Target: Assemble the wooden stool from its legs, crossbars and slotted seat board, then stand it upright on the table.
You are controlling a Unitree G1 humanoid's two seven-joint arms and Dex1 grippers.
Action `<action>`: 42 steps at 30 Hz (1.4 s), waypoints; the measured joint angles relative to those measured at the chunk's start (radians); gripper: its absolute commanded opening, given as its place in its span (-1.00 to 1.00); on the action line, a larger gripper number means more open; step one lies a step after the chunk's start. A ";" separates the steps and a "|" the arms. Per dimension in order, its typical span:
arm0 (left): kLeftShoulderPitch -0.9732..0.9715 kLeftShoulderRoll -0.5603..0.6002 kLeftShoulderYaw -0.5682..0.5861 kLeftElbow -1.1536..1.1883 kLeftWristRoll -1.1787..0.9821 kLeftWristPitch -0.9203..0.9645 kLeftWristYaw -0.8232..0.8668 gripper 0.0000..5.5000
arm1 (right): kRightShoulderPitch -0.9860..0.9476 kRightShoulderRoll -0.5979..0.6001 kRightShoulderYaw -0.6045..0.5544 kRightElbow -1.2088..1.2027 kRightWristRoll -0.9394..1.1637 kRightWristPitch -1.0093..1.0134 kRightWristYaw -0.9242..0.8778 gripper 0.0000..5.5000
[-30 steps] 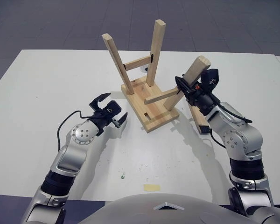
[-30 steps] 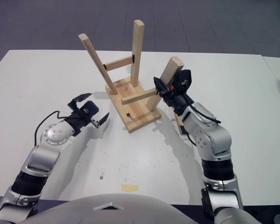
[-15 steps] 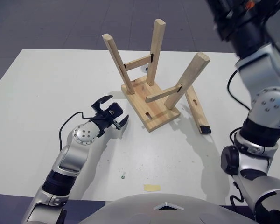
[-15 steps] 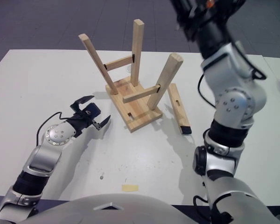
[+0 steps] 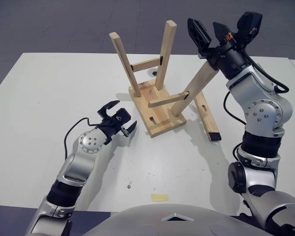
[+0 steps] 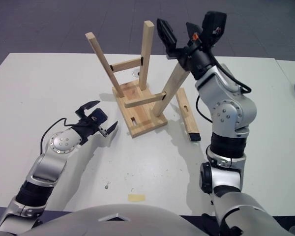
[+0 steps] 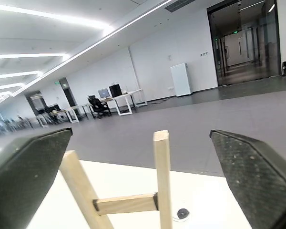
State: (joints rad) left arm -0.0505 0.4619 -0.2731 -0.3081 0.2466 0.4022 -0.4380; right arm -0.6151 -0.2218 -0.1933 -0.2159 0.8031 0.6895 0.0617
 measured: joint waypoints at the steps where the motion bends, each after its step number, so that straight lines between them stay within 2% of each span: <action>1: 0.000 -0.002 -0.003 0.000 0.002 0.000 0.000 0.96 | -0.006 0.016 -0.011 0.003 0.013 -0.002 -0.012 0.95; 3: 0.000 -0.008 -0.006 0.000 0.002 0.001 -0.004 0.96 | -0.023 0.062 -0.039 0.004 0.046 -0.004 -0.050 0.95; 6: 0.000 -0.009 -0.007 0.000 0.002 0.003 -0.007 0.96 | -0.126 0.107 -0.137 -0.005 0.138 -0.074 -0.117 0.95; 7: 0.000 -0.009 -0.007 -0.001 0.001 0.003 -0.009 0.96 | -0.196 0.105 -0.205 -0.001 0.169 -0.130 -0.152 0.95; 10: 0.004 -0.009 0.022 -0.005 -0.004 0.004 -0.005 0.96 | -0.295 -0.023 -0.316 0.021 0.147 -0.231 -0.158 0.95; 12: 0.013 -0.022 0.086 -0.019 -0.015 0.012 0.040 0.96 | -0.222 -0.134 -0.329 0.040 0.057 -0.236 -0.122 0.95; 14: 0.013 -0.061 0.162 -0.033 -0.046 0.033 0.094 0.96 | -0.069 -0.191 -0.300 0.051 -0.010 -0.207 -0.067 0.95; 17: 0.013 -0.134 0.247 -0.085 -0.088 0.078 0.160 0.96 | 0.222 -0.244 -0.193 0.058 -0.074 -0.095 0.036 0.95; 20: 0.013 -0.167 0.307 -0.120 -0.094 0.131 0.212 0.96 | 0.486 -0.330 -0.009 0.027 -0.161 0.044 0.135 0.95; 22: 0.014 -0.167 0.313 -0.121 -0.091 0.148 0.221 0.96 | 0.600 -0.336 0.091 0.019 -0.196 0.127 0.155 0.95; 24: 0.013 -0.166 0.299 -0.120 -0.091 0.154 0.221 0.96 | 0.609 -0.334 0.120 -0.009 -0.230 0.136 0.156 0.95; 26: 0.013 -0.165 0.289 -0.120 -0.087 0.162 0.220 0.96 | 0.609 -0.336 0.141 -0.029 -0.264 0.146 0.154 0.86; 42: 0.012 -0.138 0.251 -0.099 -0.070 0.162 0.222 0.96 | 0.602 -0.329 0.185 -0.058 -0.413 0.158 0.171 -0.07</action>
State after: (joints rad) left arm -0.0380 0.3239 -0.0225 -0.4067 0.1763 0.5641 -0.2161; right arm -0.0131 -0.5508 -0.0079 -0.2738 0.3901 0.8475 0.2327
